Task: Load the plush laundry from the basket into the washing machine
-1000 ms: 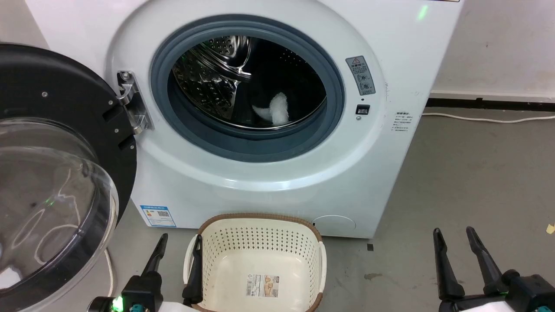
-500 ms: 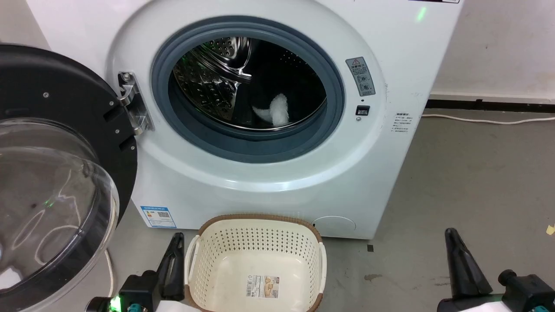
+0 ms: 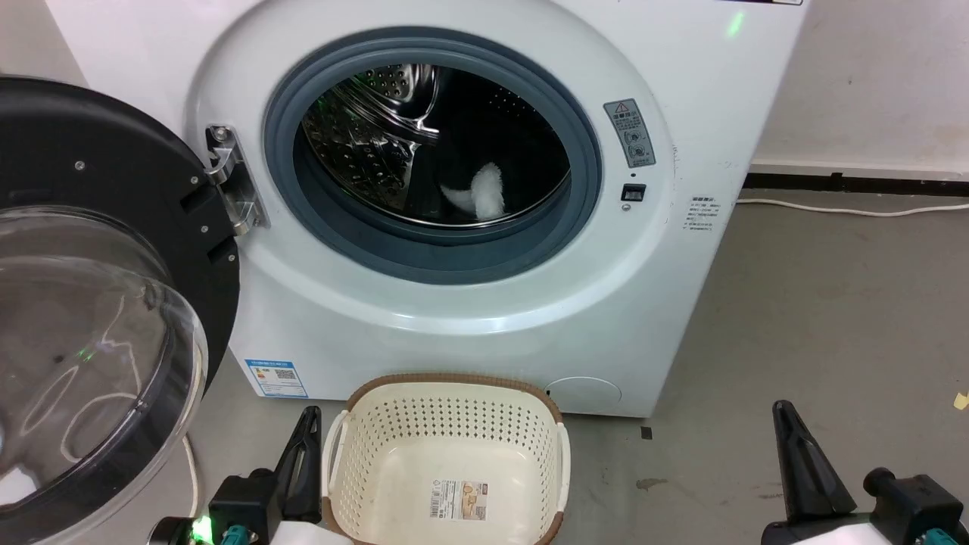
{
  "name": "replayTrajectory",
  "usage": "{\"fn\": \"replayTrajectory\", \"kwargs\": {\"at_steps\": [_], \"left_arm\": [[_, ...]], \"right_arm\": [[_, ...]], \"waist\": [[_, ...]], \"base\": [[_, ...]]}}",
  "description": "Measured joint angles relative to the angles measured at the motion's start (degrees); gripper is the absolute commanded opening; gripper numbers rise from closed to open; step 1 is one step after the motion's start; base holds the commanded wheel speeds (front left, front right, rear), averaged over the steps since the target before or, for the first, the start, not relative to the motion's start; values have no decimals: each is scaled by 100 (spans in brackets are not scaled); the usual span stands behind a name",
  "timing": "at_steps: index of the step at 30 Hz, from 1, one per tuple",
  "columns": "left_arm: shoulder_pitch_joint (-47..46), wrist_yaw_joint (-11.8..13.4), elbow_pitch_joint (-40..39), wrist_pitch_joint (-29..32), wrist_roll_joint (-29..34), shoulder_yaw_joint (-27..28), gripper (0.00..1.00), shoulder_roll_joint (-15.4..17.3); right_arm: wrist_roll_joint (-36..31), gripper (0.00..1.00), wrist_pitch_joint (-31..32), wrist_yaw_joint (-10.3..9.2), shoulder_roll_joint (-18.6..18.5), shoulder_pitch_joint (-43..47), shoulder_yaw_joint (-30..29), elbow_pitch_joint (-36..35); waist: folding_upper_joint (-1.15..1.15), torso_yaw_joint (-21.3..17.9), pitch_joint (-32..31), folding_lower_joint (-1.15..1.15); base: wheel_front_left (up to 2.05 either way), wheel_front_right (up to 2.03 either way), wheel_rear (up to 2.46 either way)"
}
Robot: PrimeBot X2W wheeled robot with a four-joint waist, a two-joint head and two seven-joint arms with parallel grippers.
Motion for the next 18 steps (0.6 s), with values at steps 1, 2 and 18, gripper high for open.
{"fn": "replayTrajectory", "kwargs": {"at_steps": [1,2,18], "left_arm": [[0,1,-4,15,0,2,0,0],[-1,1,-10,30,1,3,0,0],[-8,3,-109,203,63,41,0,-1]], "right_arm": [[-13,0,21,0,0,-4,0,-1],[-21,0,27,0,0,-11,1,-1],[-169,0,204,0,0,-53,7,-19]], "waist": [[0,0,0,0],[0,0,1,0],[0,-4,8,0]], "base": [[0,0,0],[0,0,0],[0,0,0]]}}
